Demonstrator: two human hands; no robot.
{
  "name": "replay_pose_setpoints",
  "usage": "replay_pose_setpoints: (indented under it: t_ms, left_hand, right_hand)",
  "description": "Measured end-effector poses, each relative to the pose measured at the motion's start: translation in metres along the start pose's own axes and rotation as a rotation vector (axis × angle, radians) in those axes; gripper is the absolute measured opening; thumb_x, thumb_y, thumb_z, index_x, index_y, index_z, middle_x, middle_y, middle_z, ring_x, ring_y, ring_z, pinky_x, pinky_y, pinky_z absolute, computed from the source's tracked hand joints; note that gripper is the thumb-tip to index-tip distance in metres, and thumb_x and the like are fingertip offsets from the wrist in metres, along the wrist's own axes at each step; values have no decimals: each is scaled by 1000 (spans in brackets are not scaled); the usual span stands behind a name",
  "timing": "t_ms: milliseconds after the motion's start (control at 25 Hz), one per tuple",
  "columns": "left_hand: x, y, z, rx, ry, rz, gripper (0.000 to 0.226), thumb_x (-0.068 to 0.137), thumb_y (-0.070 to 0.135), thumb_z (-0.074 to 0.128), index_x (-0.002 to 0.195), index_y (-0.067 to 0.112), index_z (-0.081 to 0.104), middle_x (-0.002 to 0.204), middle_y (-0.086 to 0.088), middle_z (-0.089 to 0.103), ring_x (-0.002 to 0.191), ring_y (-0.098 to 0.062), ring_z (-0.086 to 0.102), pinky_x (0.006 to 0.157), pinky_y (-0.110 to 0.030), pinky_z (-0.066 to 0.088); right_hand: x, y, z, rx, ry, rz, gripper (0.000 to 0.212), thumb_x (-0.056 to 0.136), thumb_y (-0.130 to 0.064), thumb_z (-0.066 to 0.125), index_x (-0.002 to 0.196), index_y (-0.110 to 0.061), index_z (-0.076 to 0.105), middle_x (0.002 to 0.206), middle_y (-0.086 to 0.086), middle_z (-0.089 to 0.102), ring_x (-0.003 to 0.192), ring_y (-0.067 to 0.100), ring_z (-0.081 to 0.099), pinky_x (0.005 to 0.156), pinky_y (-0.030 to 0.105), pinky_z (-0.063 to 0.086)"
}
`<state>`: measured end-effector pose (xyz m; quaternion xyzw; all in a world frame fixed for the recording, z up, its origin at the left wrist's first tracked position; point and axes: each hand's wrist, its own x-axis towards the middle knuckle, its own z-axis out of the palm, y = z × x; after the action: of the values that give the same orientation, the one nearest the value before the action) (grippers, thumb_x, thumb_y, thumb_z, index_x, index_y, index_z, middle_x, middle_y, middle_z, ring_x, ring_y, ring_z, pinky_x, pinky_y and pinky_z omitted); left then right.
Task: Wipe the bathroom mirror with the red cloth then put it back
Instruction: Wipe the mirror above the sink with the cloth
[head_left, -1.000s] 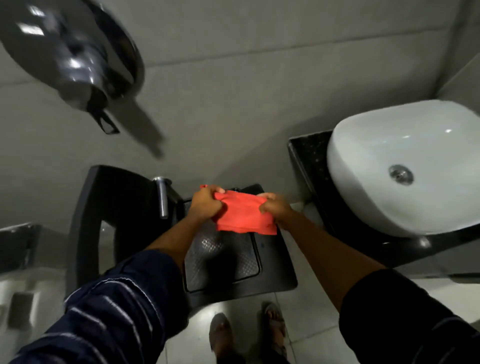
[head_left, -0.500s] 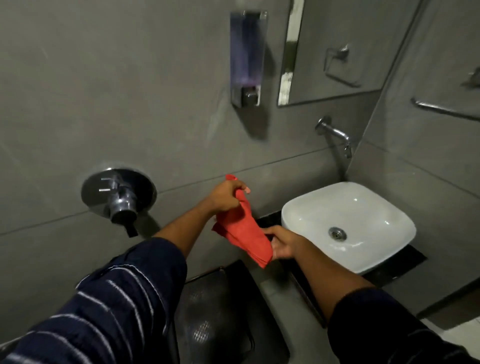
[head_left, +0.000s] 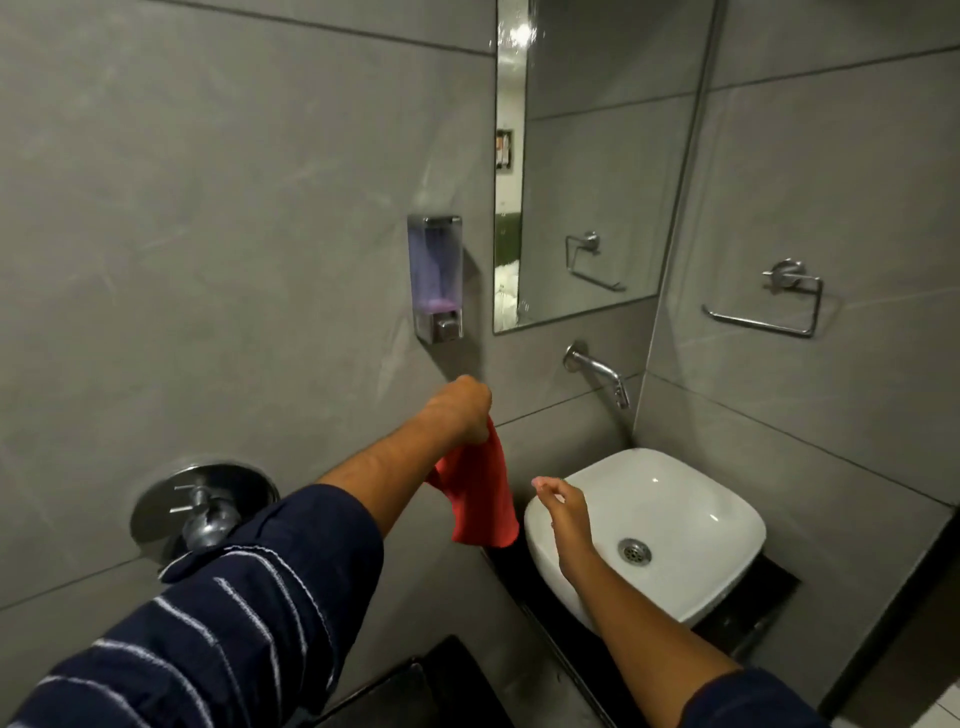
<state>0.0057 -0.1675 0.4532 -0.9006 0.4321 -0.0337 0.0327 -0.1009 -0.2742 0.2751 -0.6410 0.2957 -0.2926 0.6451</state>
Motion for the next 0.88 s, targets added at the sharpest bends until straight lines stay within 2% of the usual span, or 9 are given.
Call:
replay_pose_setpoints:
  t_ms: [80, 160, 200, 320, 400, 520, 680, 800, 880]
  left_hand:
    - [6, 7, -9, 33, 29, 14, 36, 79, 17, 61, 112, 4, 66, 130, -19, 50, 116, -37, 53, 100, -41, 47]
    - [11, 13, -18, 21, 11, 32, 37, 79, 20, 64, 113, 7, 66, 129, -14, 48, 115, -35, 53, 98, -41, 46]
    - [14, 16, -23, 6, -22, 46, 35, 79, 20, 66, 111, 7, 66, 126, -14, 53, 111, -33, 57, 91, -39, 49]
    - [23, 26, -26, -45, -93, 60, 31, 81, 18, 66, 110, 6, 64, 116, -16, 63, 101, -30, 64, 74, -33, 51]
    - [30, 32, -26, -88, -43, 57, 25, 82, 17, 65, 104, 7, 63, 111, -15, 64, 97, -28, 63, 71, -30, 46]
    - [46, 36, -34, -233, 121, 47, 9, 82, 14, 62, 88, 14, 56, 97, -10, 61, 81, -20, 56, 67, -28, 43]
    - [78, 49, -46, -317, 216, 53, 7, 84, 14, 61, 88, 16, 55, 90, -2, 58, 85, -17, 59, 74, -28, 48]
    - [107, 57, -50, -348, 238, 54, 8, 87, 13, 58, 95, 14, 57, 96, -5, 61, 87, -16, 58, 80, -27, 48]
    - [125, 58, -54, -410, 271, 28, 9, 86, 8, 56, 91, 15, 56, 97, -7, 62, 88, -18, 60, 83, -31, 52]
  right_hand:
    - [1, -12, 2, -128, -66, -193, 32, 83, -18, 70, 114, -14, 61, 118, 4, 54, 96, 20, 53, 84, 24, 45]
    - [6, -21, 8, -313, -164, -240, 51, 75, -16, 76, 122, -17, 56, 115, -2, 56, 98, 15, 54, 83, 26, 46]
    - [11, -26, 9, -372, -164, -224, 46, 74, -15, 74, 117, -19, 58, 109, -1, 61, 95, 16, 58, 79, 27, 47]
    - [26, -48, 7, -548, 21, -172, 12, 75, -9, 60, 72, -21, 62, 81, 9, 64, 75, 28, 61, 64, 29, 42]
    - [44, -70, 0, -585, 167, -135, 11, 75, -9, 57, 74, -17, 64, 84, 13, 64, 75, 31, 62, 65, 32, 47]
    - [77, -101, 1, -360, 258, -48, 17, 83, -7, 55, 100, -9, 52, 99, 16, 64, 80, 27, 60, 68, 35, 50]
    - [112, -120, 21, 317, 234, 189, 24, 87, -6, 44, 111, -9, 42, 113, 19, 56, 94, 30, 58, 86, 40, 51]
    - [147, -137, 27, 606, 212, 138, 37, 81, -7, 43, 117, -17, 42, 116, 20, 54, 103, 35, 58, 93, 51, 50]
    - [175, -150, 28, 630, 219, 34, 48, 75, 3, 42, 119, -18, 42, 121, 22, 52, 101, 34, 58, 87, 47, 53]
